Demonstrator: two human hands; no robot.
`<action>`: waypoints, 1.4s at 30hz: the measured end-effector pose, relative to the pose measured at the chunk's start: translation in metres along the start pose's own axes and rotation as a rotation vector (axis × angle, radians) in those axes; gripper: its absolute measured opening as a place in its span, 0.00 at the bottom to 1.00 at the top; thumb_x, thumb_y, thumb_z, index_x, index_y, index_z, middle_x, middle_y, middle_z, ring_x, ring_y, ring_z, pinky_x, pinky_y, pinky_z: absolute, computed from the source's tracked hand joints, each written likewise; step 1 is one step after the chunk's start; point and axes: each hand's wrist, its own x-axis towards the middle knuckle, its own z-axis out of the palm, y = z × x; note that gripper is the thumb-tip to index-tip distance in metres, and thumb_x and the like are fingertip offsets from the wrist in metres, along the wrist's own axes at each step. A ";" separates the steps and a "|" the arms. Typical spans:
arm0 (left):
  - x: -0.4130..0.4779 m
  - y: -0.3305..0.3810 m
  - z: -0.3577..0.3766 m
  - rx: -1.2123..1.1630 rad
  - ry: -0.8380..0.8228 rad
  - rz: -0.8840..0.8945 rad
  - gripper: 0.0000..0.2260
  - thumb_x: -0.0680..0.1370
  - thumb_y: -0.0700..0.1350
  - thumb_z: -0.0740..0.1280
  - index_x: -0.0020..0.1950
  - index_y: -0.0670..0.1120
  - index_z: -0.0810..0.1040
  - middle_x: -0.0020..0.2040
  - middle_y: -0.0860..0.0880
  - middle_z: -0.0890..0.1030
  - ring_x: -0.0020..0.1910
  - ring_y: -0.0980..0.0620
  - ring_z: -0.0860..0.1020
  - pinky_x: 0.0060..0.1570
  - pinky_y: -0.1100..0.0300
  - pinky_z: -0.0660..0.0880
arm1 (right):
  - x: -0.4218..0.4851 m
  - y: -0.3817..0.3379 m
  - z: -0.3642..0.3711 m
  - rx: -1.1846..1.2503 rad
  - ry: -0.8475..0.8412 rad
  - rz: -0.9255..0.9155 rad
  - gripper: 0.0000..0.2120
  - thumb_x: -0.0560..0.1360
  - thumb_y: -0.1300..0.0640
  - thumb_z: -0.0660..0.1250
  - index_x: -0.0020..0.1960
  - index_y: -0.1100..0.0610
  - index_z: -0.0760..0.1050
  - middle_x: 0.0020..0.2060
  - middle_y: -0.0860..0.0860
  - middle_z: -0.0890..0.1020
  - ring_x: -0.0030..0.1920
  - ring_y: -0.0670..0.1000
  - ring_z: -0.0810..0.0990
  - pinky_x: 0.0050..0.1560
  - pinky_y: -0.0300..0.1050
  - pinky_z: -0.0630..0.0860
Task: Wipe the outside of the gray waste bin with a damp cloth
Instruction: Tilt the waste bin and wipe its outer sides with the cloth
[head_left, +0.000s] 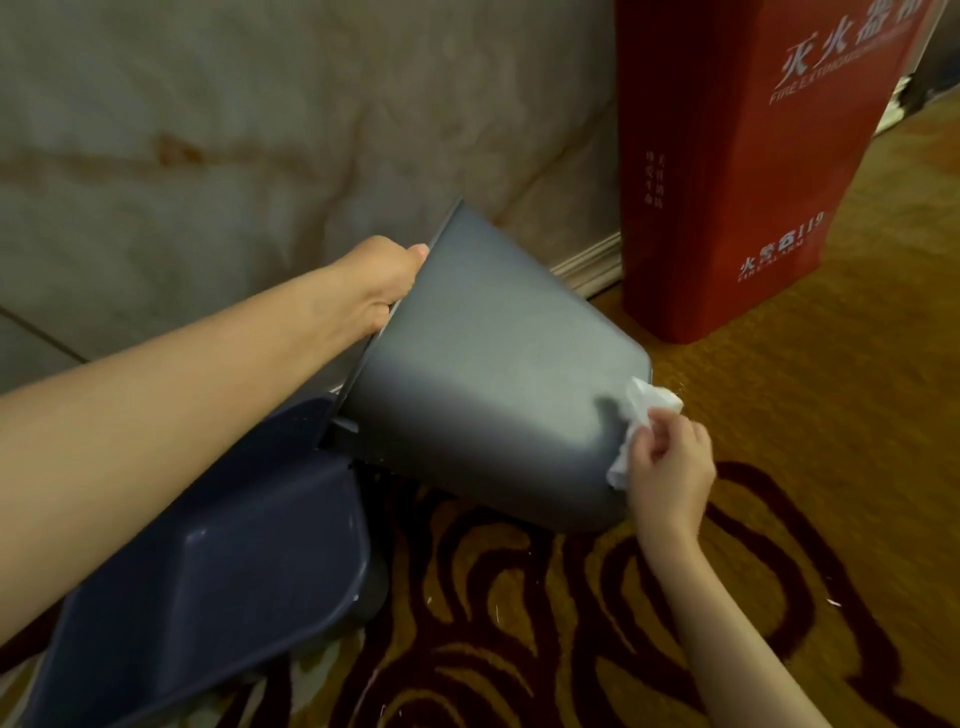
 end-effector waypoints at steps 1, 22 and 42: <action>0.000 0.000 0.000 -0.008 -0.006 -0.007 0.17 0.79 0.46 0.59 0.59 0.34 0.73 0.55 0.41 0.78 0.49 0.44 0.79 0.45 0.53 0.75 | -0.003 -0.019 0.004 0.082 -0.042 -0.096 0.06 0.77 0.63 0.62 0.52 0.55 0.74 0.43 0.50 0.76 0.41 0.41 0.75 0.35 0.25 0.68; -0.001 0.009 0.010 -0.125 -0.056 -0.048 0.14 0.80 0.44 0.58 0.58 0.35 0.72 0.36 0.47 0.76 0.37 0.49 0.77 0.42 0.51 0.74 | 0.016 -0.039 0.002 0.064 -0.050 -0.129 0.14 0.77 0.61 0.60 0.62 0.55 0.73 0.46 0.51 0.74 0.37 0.40 0.71 0.35 0.25 0.67; -0.029 0.011 -0.015 -0.135 -0.672 0.243 0.13 0.80 0.45 0.55 0.64 0.52 0.71 0.57 0.51 0.81 0.53 0.57 0.81 0.49 0.62 0.79 | 0.026 -0.130 0.012 0.224 -0.030 -0.526 0.12 0.76 0.68 0.58 0.58 0.64 0.73 0.49 0.57 0.70 0.47 0.41 0.66 0.48 0.23 0.65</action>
